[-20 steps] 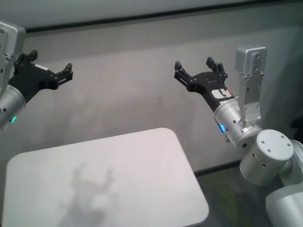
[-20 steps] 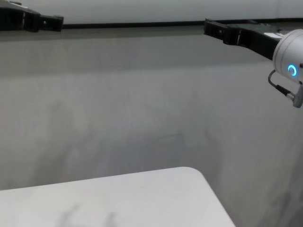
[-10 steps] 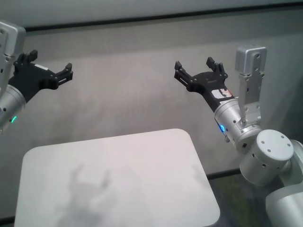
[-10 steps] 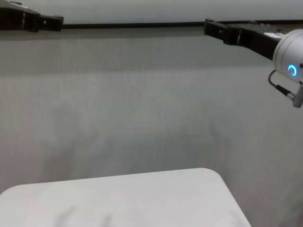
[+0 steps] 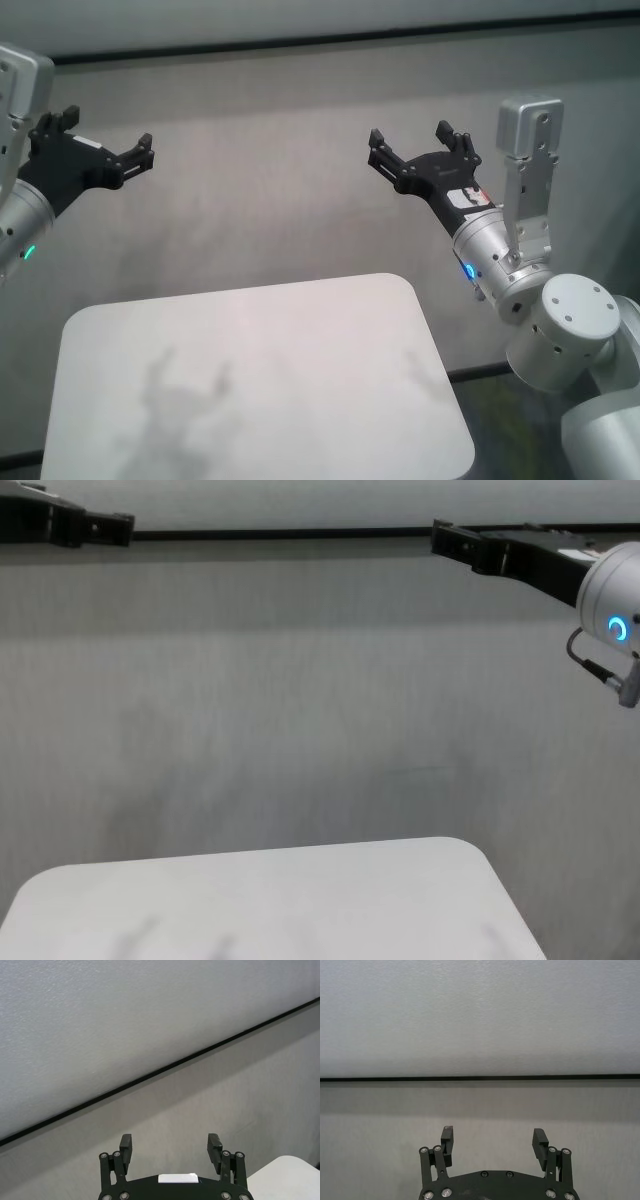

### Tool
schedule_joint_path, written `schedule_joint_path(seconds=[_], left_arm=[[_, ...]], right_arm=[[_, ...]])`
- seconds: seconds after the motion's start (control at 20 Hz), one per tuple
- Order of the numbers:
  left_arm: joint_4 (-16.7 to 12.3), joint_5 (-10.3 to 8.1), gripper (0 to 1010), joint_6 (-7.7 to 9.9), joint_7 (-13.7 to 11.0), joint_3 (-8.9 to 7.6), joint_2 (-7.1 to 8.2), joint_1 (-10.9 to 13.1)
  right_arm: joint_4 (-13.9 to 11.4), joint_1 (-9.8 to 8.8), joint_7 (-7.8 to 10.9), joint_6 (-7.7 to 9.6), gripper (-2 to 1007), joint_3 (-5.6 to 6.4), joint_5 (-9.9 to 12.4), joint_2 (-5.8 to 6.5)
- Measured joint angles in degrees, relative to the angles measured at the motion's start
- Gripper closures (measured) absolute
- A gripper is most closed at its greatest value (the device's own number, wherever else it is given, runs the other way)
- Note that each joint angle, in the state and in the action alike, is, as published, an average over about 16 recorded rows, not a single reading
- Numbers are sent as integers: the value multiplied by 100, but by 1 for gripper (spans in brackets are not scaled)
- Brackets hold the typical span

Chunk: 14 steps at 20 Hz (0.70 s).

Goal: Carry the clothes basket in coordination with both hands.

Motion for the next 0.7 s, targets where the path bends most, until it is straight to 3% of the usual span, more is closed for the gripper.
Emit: schedule_joint_path(seconds=[0.7], left_arm=[[11,-2,8,0,-20,0,1,-7]], right_arm=[[1,0,6,2,2,0,1,1]])
